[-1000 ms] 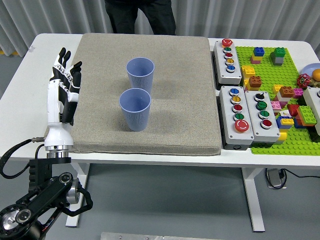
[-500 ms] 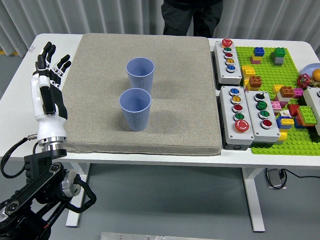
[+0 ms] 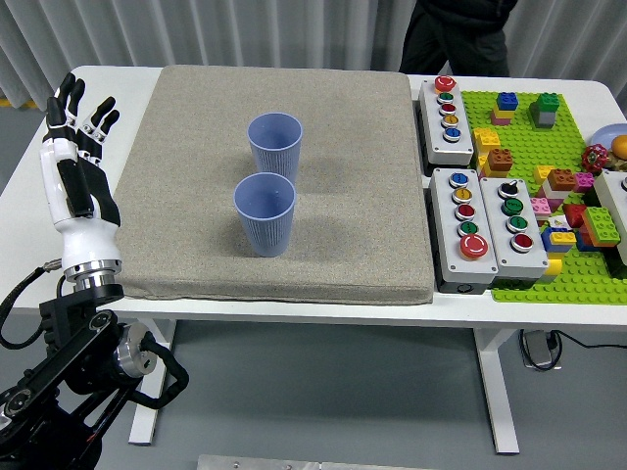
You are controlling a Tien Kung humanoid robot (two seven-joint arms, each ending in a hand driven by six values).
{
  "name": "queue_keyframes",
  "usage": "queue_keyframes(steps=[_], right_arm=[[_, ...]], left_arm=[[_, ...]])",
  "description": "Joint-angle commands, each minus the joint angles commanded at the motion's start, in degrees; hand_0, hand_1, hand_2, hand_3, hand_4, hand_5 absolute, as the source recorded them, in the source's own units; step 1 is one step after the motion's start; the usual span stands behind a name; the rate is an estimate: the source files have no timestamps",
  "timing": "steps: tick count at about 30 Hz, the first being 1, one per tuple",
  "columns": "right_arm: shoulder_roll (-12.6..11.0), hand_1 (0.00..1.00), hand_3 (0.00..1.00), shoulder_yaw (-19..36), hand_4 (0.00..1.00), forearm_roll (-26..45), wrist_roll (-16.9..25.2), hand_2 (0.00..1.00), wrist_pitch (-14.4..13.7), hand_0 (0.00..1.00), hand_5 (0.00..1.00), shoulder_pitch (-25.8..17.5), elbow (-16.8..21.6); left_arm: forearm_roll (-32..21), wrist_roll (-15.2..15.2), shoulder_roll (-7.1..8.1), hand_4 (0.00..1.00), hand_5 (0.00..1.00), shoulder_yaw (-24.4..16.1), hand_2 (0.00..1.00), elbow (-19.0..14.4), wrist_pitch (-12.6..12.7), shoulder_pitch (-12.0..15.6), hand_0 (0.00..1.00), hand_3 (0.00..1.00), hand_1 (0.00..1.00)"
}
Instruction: Pick cup pour cup place
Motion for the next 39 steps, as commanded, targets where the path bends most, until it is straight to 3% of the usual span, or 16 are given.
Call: queue_keyframes(steps=[39], right_arm=[[-0.19, 0.619, 0.560, -0.41, 0.002, 0.62, 0.02, 0.569, 0.09, 0.673, 0.169, 0.03, -0.16]], left_arm=[[1.72, 0.00, 0.41, 0.727, 0.998, -0.15, 0.931, -2.17, 0.00, 0.58, 0.745, 0.910, 0.764]])
